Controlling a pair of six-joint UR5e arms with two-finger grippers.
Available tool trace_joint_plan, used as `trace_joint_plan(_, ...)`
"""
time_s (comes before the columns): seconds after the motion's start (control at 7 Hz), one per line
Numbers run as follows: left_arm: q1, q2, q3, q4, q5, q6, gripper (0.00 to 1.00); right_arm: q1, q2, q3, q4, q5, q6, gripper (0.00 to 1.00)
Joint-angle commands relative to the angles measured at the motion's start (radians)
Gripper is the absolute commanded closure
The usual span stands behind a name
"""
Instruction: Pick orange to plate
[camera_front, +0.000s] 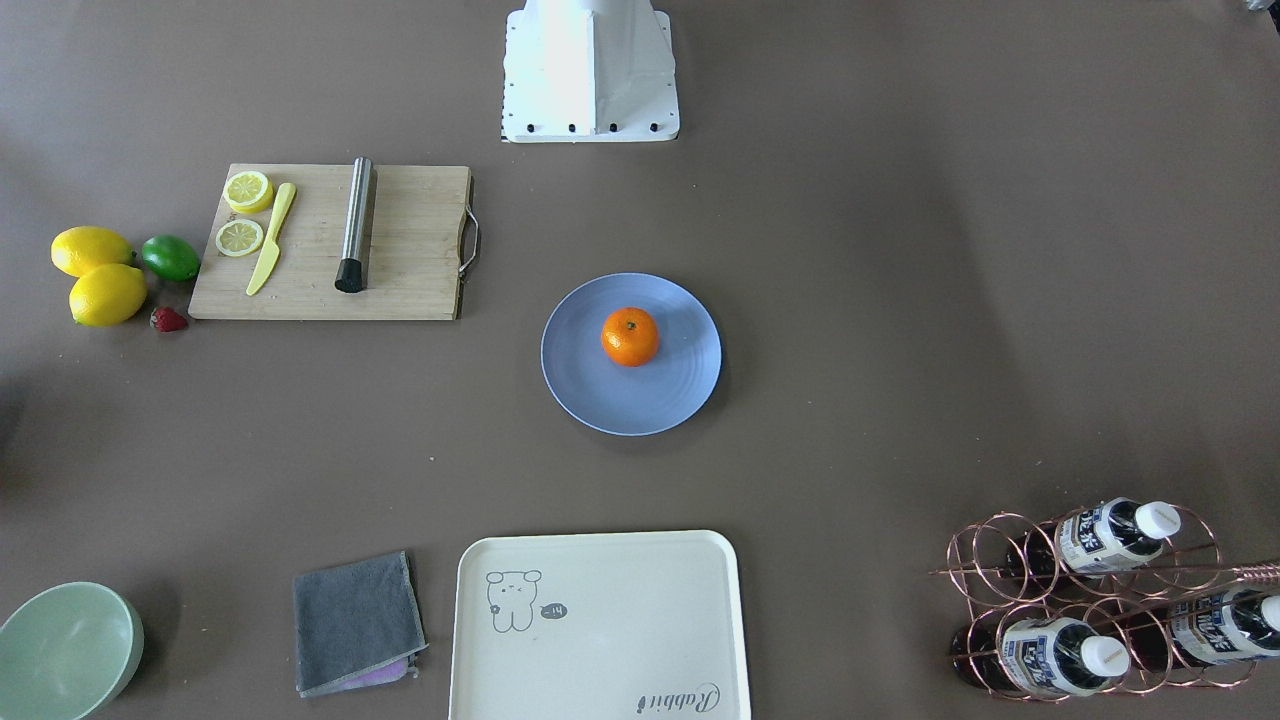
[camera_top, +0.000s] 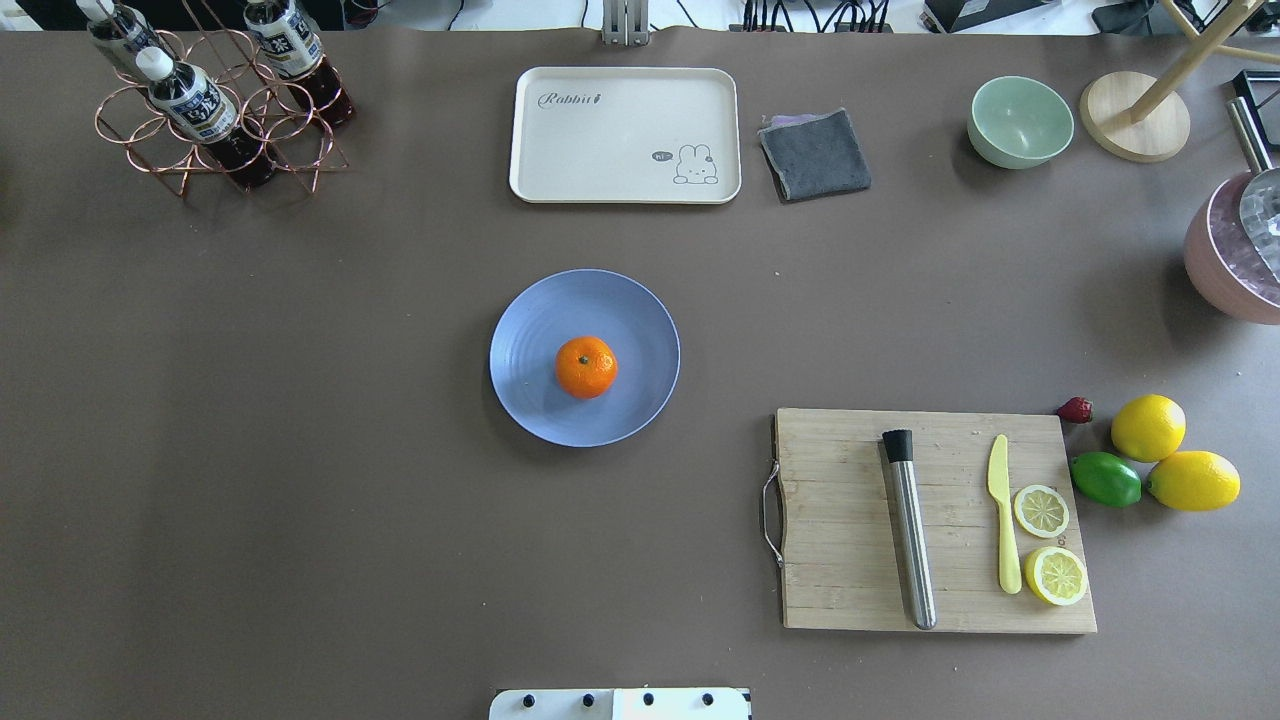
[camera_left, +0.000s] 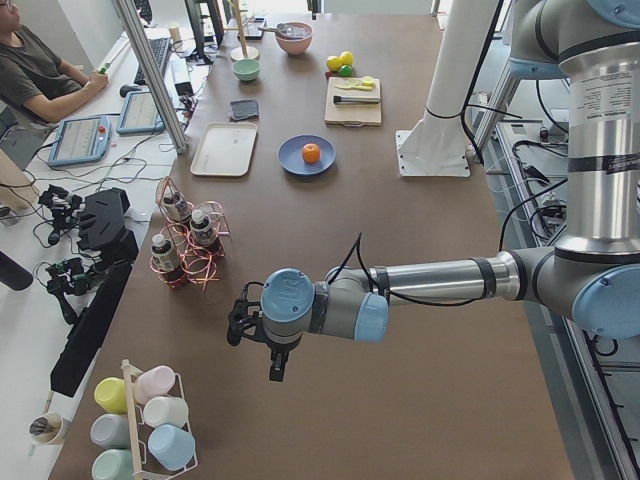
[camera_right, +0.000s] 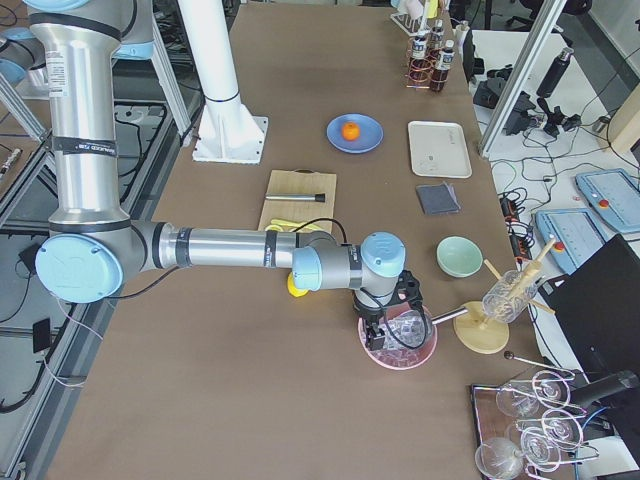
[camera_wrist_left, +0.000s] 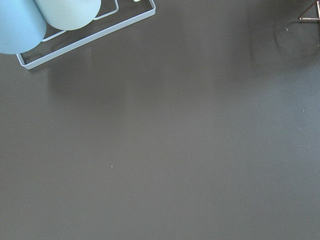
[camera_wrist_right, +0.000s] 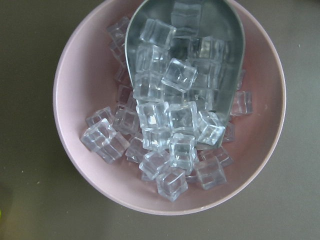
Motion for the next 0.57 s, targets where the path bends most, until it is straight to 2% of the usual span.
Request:
trace_joint_plan(0.0,0.002,0.038,-0.01,0.003,0.001,0.088,0.02,0.0,0.006,-0.018,0.003,-0.004,0.0,0.0)
trace_joint_plan(0.43,0.017,0.042,-0.015,0.0,-0.005,0.077,0.02,0.0,0.031,-0.021,0.003,-0.002,0.004,0.0)
